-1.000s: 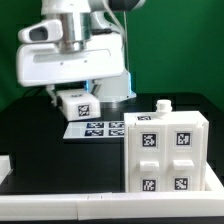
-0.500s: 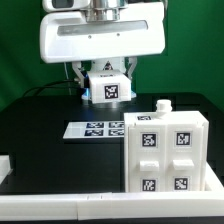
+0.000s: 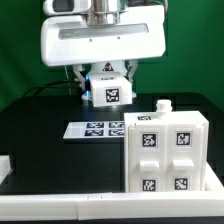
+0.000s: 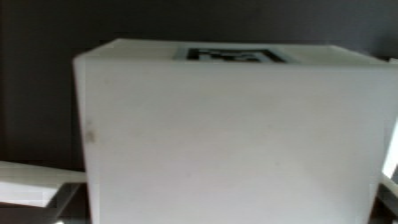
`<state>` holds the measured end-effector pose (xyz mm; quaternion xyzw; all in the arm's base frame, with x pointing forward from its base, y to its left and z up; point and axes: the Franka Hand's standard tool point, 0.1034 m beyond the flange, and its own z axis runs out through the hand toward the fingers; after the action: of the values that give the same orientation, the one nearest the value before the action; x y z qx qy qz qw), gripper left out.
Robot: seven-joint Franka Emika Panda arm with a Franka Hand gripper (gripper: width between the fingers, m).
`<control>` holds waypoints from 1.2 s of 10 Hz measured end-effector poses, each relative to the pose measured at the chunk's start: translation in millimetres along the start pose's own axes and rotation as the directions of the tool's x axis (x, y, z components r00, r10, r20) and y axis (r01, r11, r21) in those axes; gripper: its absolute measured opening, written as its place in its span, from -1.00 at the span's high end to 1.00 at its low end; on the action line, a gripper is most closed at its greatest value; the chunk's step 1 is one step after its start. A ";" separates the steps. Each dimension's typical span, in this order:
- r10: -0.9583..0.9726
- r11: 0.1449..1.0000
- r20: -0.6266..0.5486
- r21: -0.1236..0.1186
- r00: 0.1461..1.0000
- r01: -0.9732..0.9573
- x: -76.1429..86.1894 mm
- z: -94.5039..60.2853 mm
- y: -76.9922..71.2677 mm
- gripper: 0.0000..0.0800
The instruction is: Assemble cabinet
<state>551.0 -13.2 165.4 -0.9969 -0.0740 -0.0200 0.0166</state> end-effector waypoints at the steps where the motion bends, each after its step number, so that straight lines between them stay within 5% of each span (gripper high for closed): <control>1: 0.005 1.000 -0.012 0.002 1.000 -0.005 10.4 -2.8 -12.2 -0.42; 7: 0.030 0.999 -0.034 0.019 0.999 -0.029 46.3 -3.4 -68.4 -0.42; 12: 0.028 0.999 -0.033 0.019 0.999 -0.027 48.6 -0.8 -66.4 -0.42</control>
Offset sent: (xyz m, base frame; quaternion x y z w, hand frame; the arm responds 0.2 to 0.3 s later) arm 0.0335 0.0377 0.0095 -0.0049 0.0035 0.0233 0.9997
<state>589.2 59.5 170.3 -0.9972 -0.0601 -0.0357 0.0273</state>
